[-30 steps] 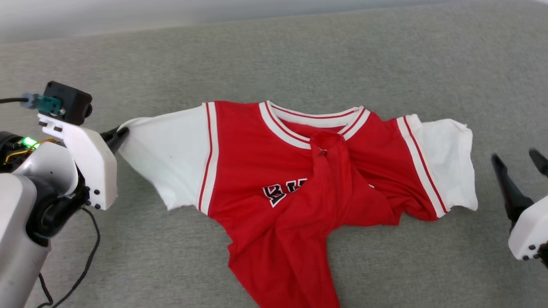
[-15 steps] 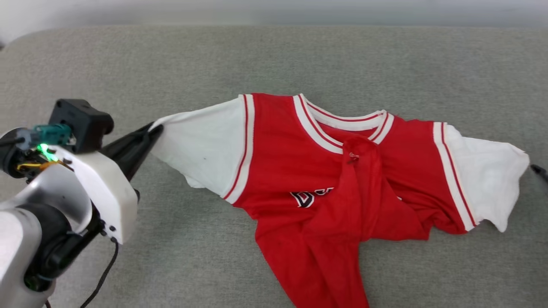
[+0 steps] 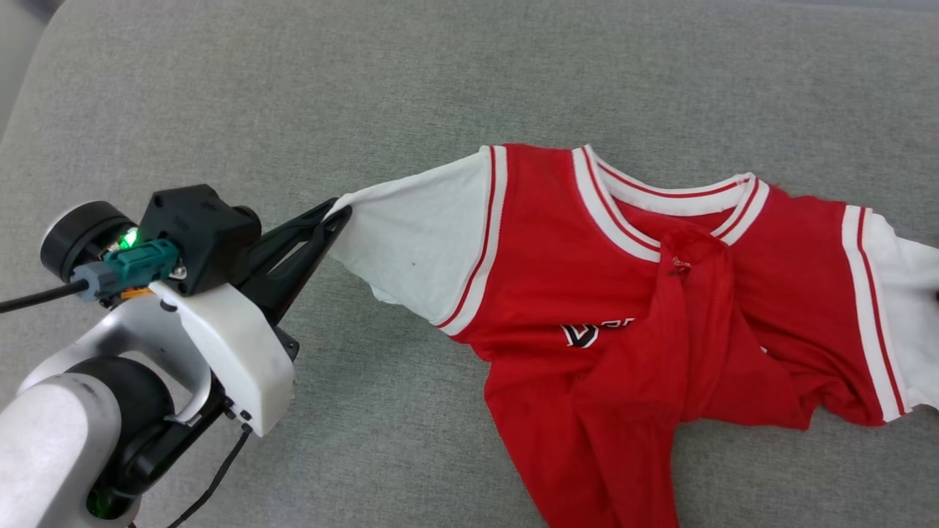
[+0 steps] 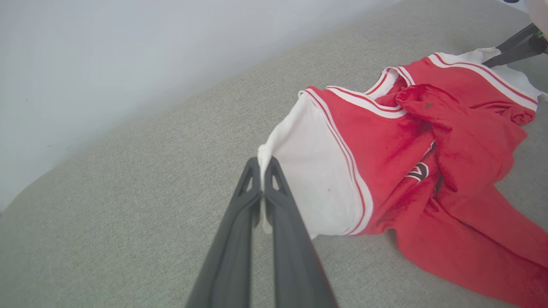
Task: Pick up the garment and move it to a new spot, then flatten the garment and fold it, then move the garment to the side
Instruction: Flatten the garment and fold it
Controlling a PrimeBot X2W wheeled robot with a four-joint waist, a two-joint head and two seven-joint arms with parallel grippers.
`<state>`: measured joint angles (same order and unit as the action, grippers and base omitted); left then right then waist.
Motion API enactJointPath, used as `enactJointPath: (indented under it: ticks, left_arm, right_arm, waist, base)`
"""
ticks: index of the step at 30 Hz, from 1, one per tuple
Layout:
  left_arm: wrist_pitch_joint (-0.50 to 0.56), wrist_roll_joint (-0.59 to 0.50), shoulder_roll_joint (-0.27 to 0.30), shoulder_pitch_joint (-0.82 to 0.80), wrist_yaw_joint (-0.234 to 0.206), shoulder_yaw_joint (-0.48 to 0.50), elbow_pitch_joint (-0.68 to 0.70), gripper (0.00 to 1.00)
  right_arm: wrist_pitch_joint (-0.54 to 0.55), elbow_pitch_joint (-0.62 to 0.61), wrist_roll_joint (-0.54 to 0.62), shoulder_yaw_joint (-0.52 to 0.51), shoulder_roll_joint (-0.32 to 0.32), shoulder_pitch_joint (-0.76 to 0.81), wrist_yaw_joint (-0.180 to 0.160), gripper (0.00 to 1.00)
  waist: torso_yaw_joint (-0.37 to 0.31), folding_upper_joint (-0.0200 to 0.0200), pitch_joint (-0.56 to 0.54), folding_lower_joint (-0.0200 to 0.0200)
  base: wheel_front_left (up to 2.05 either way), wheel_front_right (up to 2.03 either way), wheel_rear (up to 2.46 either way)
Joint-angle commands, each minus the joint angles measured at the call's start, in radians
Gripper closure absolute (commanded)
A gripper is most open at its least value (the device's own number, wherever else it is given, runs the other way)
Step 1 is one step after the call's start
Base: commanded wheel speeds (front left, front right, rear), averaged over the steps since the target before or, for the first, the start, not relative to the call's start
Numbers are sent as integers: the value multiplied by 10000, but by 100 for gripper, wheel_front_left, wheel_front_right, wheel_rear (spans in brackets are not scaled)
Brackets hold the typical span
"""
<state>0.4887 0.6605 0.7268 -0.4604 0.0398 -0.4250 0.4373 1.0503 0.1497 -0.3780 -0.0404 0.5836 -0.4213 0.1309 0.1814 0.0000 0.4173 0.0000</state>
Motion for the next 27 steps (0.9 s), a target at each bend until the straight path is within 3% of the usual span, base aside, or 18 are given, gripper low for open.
enactJointPath:
  ticks: [1, 3, 4, 6, 17, 27]
  left_arm:
    - [-51, -85, -35, -85, -23, -30, -10, 100]
    - [-130, -52, -122, -100, 2, -71, -33, 100]
    - [-173, -49, -150, -93, 11, -93, -52, 100]
    - [-207, -70, -187, -92, 39, -141, -97, 100]
    - [-692, -118, 15, 301, -285, 282, -601, 100]
    - [-1418, -260, 663, 983, -679, 1151, -897, 100]
  right_arm:
    - [-11, 159, -40, 163, -79, 138, -2, 0]
    - [-65, 312, -127, 462, -68, 309, 3, 0]
    - [-78, 425, -102, 568, -16, 391, 8, 51]
    - [-111, 643, -116, 768, 129, 496, 8, 100]
    - [-1176, 213, -628, 591, 548, -370, -5, 100]
    - [-2025, -884, -1325, 1101, 1290, -1307, -6, 100]
  waist:
    - [98, 0, 81, 0]
    - [162, 0, 94, 0]
    - [187, 0, 96, 0]
    - [226, 0, 69, 0]
    - [-286, 0, -897, 0]
    - [-1069, 0, -2397, 0]
  base:
    - [0, 0, 0]
    - [0, 0, 0]
    - [0, 0, 0]
    - [0, 0, 0]
    - [0, 0, 0]
    - [0, 0, 0]
